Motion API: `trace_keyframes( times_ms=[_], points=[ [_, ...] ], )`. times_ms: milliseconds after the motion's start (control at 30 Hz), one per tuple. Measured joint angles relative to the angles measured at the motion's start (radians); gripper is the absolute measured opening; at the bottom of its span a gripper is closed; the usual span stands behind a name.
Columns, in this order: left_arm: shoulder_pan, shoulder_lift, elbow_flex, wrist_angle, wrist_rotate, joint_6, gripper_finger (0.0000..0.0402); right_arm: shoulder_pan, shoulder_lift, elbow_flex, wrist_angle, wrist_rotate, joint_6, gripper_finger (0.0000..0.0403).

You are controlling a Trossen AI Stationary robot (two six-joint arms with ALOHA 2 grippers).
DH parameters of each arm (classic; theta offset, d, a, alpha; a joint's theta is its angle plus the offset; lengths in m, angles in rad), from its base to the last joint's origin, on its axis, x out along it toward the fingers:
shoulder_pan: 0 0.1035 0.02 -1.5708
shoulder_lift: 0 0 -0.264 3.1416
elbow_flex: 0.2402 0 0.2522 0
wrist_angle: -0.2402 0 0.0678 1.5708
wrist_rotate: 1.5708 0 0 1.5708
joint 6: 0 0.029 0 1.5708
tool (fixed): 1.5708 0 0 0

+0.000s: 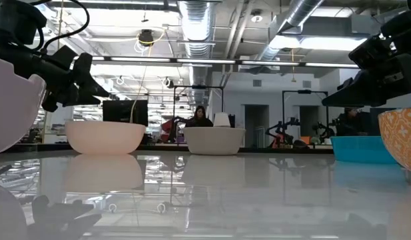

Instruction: Nest bowls inside each other

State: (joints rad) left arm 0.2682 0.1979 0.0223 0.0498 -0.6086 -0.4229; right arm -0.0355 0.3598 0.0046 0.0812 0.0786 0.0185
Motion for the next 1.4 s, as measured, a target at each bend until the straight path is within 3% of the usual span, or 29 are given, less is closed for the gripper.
trace_keyframes(
  times_ms=[1400],
  points=[
    [0.0, 0.0, 0.0, 0.0, 0.0, 0.0, 0.0178, 0.0, 0.0, 0.0, 0.0, 0.0, -0.045, 0.0049]
  ],
)
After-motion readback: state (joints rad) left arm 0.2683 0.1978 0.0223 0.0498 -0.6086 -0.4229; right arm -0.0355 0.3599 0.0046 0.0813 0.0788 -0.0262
